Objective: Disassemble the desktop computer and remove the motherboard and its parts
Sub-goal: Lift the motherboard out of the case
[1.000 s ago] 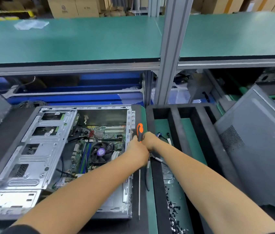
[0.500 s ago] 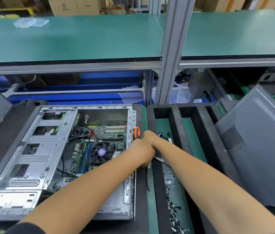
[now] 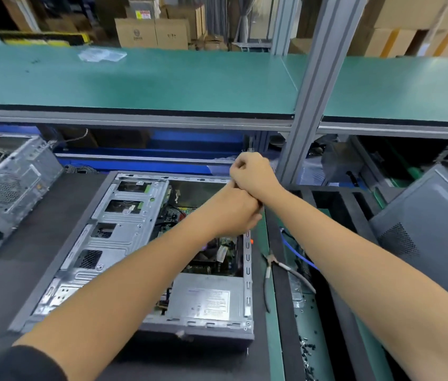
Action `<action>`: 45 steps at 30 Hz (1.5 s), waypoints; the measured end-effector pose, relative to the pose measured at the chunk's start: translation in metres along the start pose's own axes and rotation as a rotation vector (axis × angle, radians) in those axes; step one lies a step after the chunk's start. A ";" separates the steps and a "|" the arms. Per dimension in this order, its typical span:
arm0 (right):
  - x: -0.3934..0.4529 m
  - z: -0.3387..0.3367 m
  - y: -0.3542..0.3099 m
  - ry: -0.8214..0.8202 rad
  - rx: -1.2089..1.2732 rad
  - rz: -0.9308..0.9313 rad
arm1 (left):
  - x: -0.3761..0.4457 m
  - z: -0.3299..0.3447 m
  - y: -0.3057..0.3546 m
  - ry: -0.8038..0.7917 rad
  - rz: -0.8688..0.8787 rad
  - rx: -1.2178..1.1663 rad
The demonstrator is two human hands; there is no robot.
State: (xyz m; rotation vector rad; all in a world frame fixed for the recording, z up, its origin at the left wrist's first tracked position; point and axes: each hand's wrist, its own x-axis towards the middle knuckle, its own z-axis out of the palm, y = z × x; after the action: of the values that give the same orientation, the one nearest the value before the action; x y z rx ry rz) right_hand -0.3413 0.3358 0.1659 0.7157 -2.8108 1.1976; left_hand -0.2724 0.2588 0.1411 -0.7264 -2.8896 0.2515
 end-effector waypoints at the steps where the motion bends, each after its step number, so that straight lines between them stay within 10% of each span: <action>1: -0.004 0.006 -0.008 -0.024 -0.027 -0.033 | -0.011 0.001 -0.007 -0.014 -0.015 0.001; 13: -0.059 0.089 -0.023 -0.715 -0.615 -0.172 | -0.128 0.054 -0.072 -0.249 -0.268 -0.187; 45: -0.055 0.141 0.002 -0.722 -0.879 -0.156 | -0.123 0.085 -0.069 -0.460 -0.066 0.166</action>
State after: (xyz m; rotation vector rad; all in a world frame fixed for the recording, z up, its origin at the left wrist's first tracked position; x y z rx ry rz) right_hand -0.2691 0.2628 0.0555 1.3805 -3.1904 -0.4631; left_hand -0.2121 0.1297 0.0592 -0.6083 -3.2536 0.7282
